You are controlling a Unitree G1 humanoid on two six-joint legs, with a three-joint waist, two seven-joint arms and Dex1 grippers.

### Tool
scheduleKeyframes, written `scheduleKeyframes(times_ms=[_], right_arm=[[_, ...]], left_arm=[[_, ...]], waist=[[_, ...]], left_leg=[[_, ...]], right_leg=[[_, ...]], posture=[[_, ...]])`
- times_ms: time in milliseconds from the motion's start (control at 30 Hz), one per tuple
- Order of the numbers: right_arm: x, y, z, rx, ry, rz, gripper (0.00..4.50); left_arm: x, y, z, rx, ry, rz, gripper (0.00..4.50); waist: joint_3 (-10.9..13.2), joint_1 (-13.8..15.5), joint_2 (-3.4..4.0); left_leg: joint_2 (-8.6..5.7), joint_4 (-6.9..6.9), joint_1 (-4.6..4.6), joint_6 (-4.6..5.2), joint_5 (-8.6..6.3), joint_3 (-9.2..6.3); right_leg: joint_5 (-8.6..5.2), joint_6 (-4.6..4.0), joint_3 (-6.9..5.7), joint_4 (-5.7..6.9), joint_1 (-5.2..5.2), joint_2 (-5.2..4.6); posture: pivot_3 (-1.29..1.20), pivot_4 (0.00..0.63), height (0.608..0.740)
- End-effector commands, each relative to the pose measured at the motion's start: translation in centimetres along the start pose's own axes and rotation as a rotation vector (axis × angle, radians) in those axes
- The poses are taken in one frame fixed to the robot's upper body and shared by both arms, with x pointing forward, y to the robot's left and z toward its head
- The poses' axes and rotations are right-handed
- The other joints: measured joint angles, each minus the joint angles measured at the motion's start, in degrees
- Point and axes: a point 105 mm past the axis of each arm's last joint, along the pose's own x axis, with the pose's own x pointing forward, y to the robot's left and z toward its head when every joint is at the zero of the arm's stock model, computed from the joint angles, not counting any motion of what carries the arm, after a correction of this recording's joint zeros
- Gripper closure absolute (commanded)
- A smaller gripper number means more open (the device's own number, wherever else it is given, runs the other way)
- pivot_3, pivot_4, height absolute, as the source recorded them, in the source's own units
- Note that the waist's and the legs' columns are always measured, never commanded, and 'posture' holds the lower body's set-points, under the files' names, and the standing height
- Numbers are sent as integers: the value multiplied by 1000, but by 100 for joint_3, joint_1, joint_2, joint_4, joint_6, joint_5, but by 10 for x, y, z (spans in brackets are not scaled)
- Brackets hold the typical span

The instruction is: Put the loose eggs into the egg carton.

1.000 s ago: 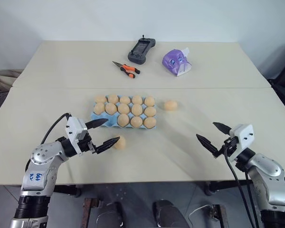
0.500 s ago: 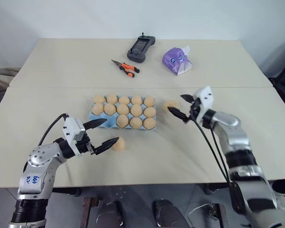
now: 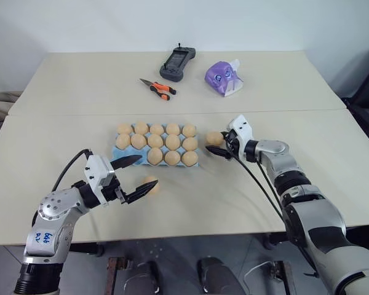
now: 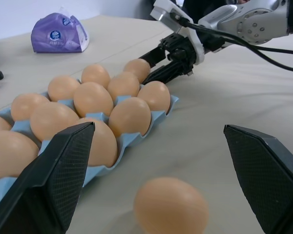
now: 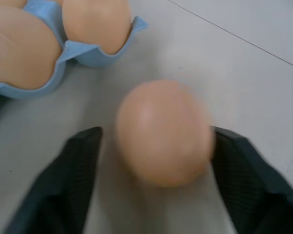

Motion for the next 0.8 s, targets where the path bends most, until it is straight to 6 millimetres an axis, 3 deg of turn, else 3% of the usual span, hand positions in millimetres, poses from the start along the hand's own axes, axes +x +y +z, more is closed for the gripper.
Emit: scheduleKeyframes(times_ms=[33, 100, 200, 333, 433, 633, 700, 800], right_arm=[[2, -4, 22, -35, -74, -11, 2377], [1, -4, 19, -38, -66, -13, 2888], [1, -3, 22, -51, -83, -12, 2976], [7, 5, 60, -75, -202, 46, 2976], [25, 35, 95, -101, -268, 164, 2976], [59, 121, 125, -128, -276, 394, 2976], [68, 152, 134, -116, -293, 466, 2976], [77, 178, 138, -111, -286, 513, 2976]], left_arm=[[-2, 4, 10, 45, -31, 32, 0], [-3, 4, 9, 40, -33, 48, 0], [-5, 6, 7, 36, -32, 76, 0], [-27, 25, 5, 30, -40, 255, 0], [-59, 40, -2, 16, -23, 439, 0], [-114, 44, -20, -12, 35, 695, 0], [-127, 40, -23, -18, 44, 751, 0], [-134, 34, -24, -32, 41, 794, 0]], waist=[[0, -34, 0], [0, -48, 0], [0, -54, 0], [2, -88, 4], [4, -206, 6], [4, -207, 6], [3, -201, 3], [0, -182, -5]], left_leg=[[0, 0, 0, 0, 0, 0], [0, -1, 0, 0, 0, -1], [0, -3, 0, 0, 0, -1], [5, -4, 0, -1, 0, 0], [18, -4, 0, -4, 1, 7], [56, -17, -3, -33, 10, -13], [57, -18, -10, -34, 9, -14], [50, -21, -21, -33, 6, -13]], right_leg=[[0, 0, 0, 0, 0, 0], [0, 0, 0, 1, 0, -1], [0, 0, 0, -1, 0, -1], [0, 0, 2, -1, -3, 1], [0, -1, 13, 6, -10, -1], [-8, -19, -8, 14, -21, 1], [-9, -21, -11, 12, -24, -2], [-9, -22, -15, 8, -31, -9]], posture=[[0, 150, 740], [0, 150, 740], [0, 150, 740], [0, 150, 740], [0, 150, 740], [0, 150, 740], [0, 150, 740], [0, 150, 740]])
